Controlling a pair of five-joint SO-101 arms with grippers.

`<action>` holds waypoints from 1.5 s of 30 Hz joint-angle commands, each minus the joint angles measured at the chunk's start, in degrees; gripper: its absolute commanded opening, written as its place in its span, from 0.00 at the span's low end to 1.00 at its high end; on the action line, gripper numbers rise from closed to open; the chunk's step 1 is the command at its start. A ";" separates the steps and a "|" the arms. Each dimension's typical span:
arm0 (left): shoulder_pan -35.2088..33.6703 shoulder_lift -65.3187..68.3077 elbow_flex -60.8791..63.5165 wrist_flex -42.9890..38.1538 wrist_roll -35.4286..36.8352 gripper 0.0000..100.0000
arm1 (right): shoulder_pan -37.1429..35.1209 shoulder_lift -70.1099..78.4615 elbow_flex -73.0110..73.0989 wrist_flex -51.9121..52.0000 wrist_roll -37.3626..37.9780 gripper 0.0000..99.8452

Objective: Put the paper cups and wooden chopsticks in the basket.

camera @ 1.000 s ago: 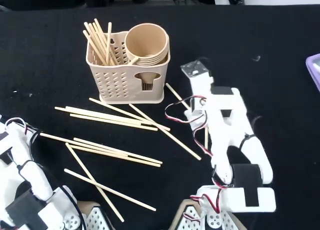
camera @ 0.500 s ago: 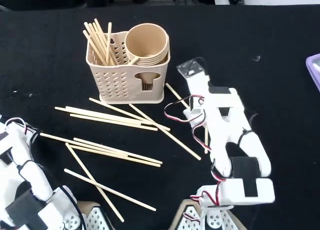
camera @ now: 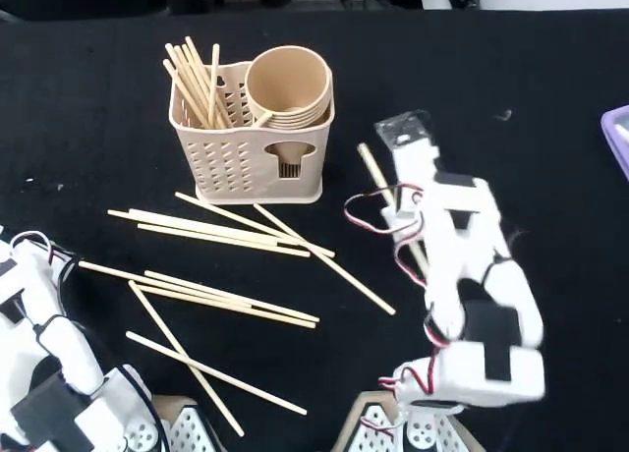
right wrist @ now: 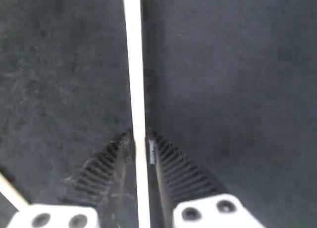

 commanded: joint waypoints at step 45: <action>0.31 -0.88 -1.45 -0.97 -0.35 0.19 | -43.87 -47.78 -0.04 -48.18 -29.19 0.01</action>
